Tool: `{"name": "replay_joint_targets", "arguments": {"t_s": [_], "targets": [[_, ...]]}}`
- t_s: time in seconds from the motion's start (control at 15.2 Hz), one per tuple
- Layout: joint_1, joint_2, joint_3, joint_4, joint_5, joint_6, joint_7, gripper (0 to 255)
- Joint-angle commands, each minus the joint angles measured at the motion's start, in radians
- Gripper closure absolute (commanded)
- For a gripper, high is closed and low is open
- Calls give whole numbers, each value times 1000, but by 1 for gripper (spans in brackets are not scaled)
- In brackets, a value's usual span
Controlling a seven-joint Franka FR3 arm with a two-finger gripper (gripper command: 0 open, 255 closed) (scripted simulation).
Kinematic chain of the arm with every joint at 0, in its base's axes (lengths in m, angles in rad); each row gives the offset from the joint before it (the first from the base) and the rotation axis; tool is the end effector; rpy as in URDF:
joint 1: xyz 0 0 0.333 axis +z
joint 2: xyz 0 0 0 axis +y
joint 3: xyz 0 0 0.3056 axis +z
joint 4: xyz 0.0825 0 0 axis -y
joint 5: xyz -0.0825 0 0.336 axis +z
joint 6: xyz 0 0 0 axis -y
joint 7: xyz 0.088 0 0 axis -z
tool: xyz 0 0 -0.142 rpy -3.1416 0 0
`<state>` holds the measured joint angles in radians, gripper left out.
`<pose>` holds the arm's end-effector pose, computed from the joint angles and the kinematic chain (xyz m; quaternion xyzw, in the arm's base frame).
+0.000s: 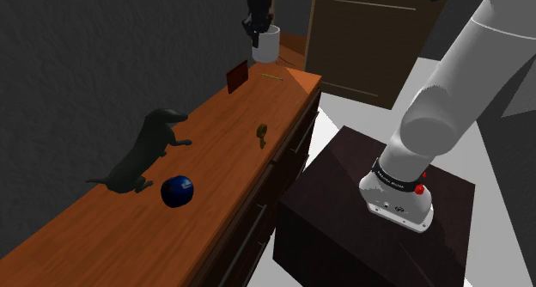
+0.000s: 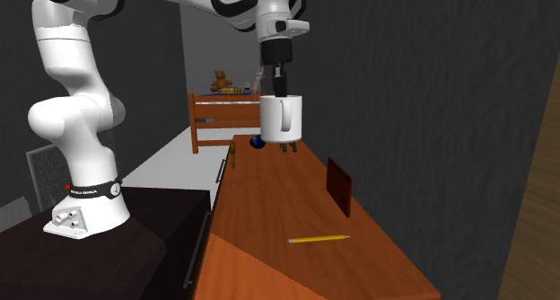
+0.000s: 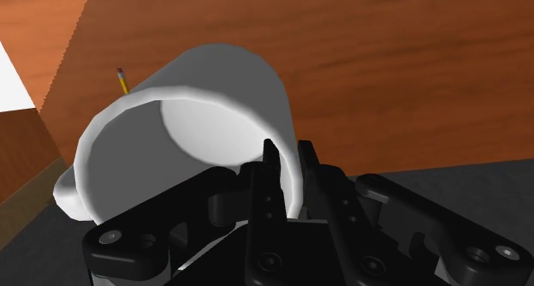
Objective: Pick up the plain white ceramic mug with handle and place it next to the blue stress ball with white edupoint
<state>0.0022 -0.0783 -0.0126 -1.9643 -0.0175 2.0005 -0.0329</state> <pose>0.5070 -0.0070 0.4874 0.9982 0.0144 0.0570 0.0089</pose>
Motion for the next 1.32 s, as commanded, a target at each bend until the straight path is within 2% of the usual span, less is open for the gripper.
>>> {"name": "replay_joint_targets", "arguments": {"t_s": [0.0,0.59,1.25], "targets": [[20,-27,24,-26,-3,-1,46,255],[110,-109,147,-111,-3,-4,259,255],[209,-107,298,-96,-1,-24,507,255]]}}
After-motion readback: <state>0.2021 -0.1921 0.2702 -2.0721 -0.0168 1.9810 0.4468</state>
